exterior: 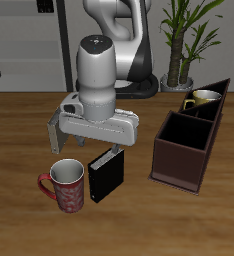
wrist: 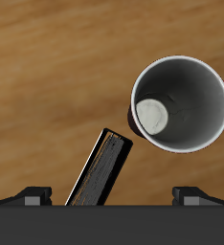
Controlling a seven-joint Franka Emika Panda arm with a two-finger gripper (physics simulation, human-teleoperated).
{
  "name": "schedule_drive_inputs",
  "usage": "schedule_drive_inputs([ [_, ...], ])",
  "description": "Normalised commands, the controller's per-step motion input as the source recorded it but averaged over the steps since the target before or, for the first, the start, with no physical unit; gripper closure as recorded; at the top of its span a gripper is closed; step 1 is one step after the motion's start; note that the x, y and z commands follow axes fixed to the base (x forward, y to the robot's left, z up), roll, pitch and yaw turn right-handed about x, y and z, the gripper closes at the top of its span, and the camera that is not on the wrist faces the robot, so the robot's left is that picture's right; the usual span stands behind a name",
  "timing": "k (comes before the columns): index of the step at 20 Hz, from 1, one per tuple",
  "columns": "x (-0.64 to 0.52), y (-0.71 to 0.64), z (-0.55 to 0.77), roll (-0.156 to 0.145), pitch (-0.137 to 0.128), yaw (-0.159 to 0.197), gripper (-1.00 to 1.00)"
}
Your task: Place the white-yellow mug into the left desk caddy's left compartment and place the black book into the left desk caddy's front compartment
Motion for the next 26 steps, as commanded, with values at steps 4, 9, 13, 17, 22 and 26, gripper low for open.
schedule_drive_inputs([
  [4,0.09,-0.02,-0.32,-0.007,0.043,-0.014,-1.0],
  [9,0.08,-0.01,-0.31,0.012,0.05,-0.008,-1.0],
  [13,0.01,-0.01,-0.15,-0.01,0.028,-0.001,1.0],
  [17,-0.01,-0.01,0.0,-0.01,0.011,0.01,1.0],
  [22,-0.07,0.02,0.18,-0.001,-0.023,0.025,1.0],
  [26,-0.27,0.1,0.46,-0.008,-0.052,0.042,1.0],
])
